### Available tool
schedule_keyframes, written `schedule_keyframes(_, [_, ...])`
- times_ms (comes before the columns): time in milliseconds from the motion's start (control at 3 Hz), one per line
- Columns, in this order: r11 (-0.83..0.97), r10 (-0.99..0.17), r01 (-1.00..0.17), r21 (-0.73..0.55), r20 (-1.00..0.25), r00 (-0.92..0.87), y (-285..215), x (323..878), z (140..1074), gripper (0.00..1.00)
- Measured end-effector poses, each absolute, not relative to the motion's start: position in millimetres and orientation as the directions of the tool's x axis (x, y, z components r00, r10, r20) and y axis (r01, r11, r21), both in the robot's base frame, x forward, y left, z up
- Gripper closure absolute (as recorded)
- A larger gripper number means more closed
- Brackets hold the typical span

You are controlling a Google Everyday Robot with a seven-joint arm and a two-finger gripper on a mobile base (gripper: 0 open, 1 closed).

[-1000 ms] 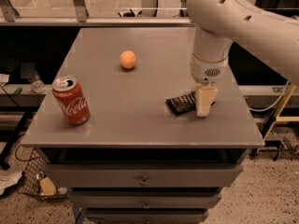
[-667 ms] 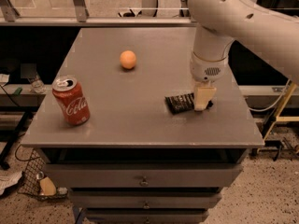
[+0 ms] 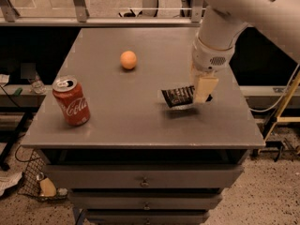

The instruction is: Move rxbar chocolate near coke can

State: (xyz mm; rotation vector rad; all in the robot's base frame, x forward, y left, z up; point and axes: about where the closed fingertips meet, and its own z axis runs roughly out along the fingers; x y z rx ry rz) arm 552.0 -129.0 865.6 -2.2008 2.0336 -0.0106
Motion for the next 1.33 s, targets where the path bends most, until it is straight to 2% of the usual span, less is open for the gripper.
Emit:
schedule_keyframes(333, [-0.099,-0.984,-0.975,-0.200,-0.124,0.126,-107,552,901,1.00])
schedule_keyframes(1000, [-0.126,-0.980,-0.973,-0.196,-0.126,0.152,-92,555,896,1.00])
schedule_keyframes(1333, [-0.179,-0.977,-0.968,-0.177,-0.088,0.196,-58,562,887,1.00])
